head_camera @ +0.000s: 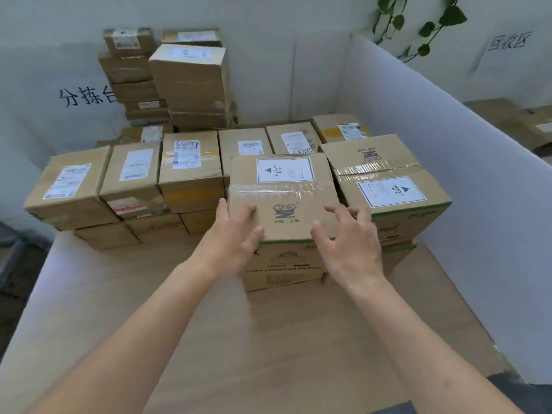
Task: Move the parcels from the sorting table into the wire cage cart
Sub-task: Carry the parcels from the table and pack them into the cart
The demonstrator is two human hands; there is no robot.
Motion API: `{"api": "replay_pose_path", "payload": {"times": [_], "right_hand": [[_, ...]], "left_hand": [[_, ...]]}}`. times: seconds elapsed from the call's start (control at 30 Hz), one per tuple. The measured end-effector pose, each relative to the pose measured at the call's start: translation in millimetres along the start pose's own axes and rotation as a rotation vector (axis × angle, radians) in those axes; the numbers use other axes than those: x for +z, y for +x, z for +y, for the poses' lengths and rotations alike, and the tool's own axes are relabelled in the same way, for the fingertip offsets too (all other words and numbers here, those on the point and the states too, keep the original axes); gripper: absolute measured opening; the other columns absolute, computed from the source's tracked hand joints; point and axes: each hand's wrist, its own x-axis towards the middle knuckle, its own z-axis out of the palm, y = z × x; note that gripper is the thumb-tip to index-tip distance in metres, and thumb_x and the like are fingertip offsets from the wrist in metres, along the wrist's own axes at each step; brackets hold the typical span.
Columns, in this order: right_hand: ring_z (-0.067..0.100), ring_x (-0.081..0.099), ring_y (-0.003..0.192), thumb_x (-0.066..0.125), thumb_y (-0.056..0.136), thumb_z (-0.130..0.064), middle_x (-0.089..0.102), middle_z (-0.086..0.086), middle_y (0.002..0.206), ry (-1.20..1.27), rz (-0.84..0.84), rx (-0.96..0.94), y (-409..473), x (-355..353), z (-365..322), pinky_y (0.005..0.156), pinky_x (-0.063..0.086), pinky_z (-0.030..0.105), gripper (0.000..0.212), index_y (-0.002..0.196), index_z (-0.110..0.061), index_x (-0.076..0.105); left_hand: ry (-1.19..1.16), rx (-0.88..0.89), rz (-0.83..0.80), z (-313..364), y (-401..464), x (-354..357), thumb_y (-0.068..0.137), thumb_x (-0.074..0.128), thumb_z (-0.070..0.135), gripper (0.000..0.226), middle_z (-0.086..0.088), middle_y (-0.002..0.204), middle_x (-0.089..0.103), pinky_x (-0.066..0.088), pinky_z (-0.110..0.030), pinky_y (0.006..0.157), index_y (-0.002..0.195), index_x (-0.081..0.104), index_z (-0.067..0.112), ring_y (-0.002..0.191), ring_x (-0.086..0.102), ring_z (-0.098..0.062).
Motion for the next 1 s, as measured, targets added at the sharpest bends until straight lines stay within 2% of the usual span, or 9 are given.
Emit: {"api": "replay_pose_path", "payload": {"times": [0.13,0.2,0.27,0.43,0.63,0.87,0.93,1.0], "right_hand": [[0.029,0.051,0.113,0.055,0.096,-0.060,0.040,0.002,0.130,-0.026,-0.096,-0.099,3.8,0.6,20.2,0.090,0.045,0.037,0.052,0.144,-0.043,0.047],[0.028,0.052,0.115,0.053,0.096,-0.063,0.041,0.003,0.133,0.036,-0.187,-0.112,9.6,1.7,32.2,0.093,0.049,0.039,0.056,0.148,-0.047,0.040],[0.022,0.053,0.115,0.052,0.100,-0.059,0.046,0.004,0.135,0.145,-0.283,-0.137,13.1,2.8,39.3,0.095,0.047,0.035,0.059,0.154,-0.046,0.032],[0.020,0.050,0.127,0.057,0.101,-0.049,0.050,0.005,0.137,0.222,-0.310,-0.200,10.5,1.7,38.1,0.101,0.039,0.029,0.066,0.160,-0.038,0.029],[0.019,0.050,0.125,0.059,0.101,-0.049,0.049,0.003,0.137,0.239,-0.332,-0.336,-5.5,-4.0,19.6,0.104,0.045,0.035,0.067,0.160,-0.037,0.028],[0.008,0.045,0.114,0.060,0.100,-0.049,0.049,0.001,0.141,0.267,-0.367,-0.493,-31.6,2.7,-21.3,0.094,0.037,0.027,0.068,0.160,-0.038,0.029],[0.007,0.043,0.113,0.060,0.100,-0.048,0.049,0.002,0.140,0.269,-0.383,-0.532,-40.0,8.5,-36.7,0.094,0.037,0.027,0.068,0.160,-0.037,0.029],[0.007,0.042,0.113,0.059,0.100,-0.048,0.049,0.002,0.139,0.259,-0.402,-0.573,-49.9,16.3,-53.7,0.094,0.037,0.028,0.068,0.161,-0.036,0.029]], "left_hand": [[-0.025,-0.059,0.080,-6.6,-11.6,6.8,0.102,0.054,0.051,0.059,-0.013,0.169,0.012,0.034,-0.045,0.116,0.156,0.029,0.047,0.150,0.032,-0.038],[-0.088,-0.071,0.077,-11.2,-13.6,11.7,0.102,0.053,0.052,0.060,-0.009,0.157,0.034,0.038,-0.042,0.110,0.156,0.027,0.050,0.140,0.042,-0.031],[-0.175,-0.082,0.067,-12.0,-15.8,18.0,0.103,0.052,0.052,0.059,-0.004,0.143,0.045,0.038,-0.036,0.102,0.156,0.027,0.051,0.126,0.047,-0.021],[-0.260,-0.098,0.125,-12.8,-32.1,23.6,0.101,0.057,0.049,0.062,-0.002,0.139,0.047,0.035,-0.032,0.105,0.157,0.029,0.049,0.125,0.045,-0.017],[-0.312,-0.112,0.250,-25.6,-75.7,18.7,0.099,0.059,0.053,0.063,0.002,0.139,0.048,0.036,-0.030,0.107,0.155,0.031,0.052,0.127,0.047,-0.013],[-0.298,-0.172,0.407,-46.6,-134.3,0.8,0.095,0.058,0.062,0.064,0.001,0.138,0.046,0.044,-0.040,0.109,0.152,0.029,0.057,0.127,0.050,-0.019],[-0.291,-0.194,0.449,-55.2,-150.1,-4.8,0.098,0.058,0.057,0.063,-0.001,0.138,0.046,0.046,-0.041,0.107,0.154,0.030,0.054,0.125,0.050,-0.020],[-0.291,-0.217,0.484,-67.2,-167.2,-10.6,0.101,0.058,0.051,0.061,-0.001,0.140,0.045,0.045,-0.035,0.103,0.155,0.030,0.051,0.123,0.050,-0.018]]}}
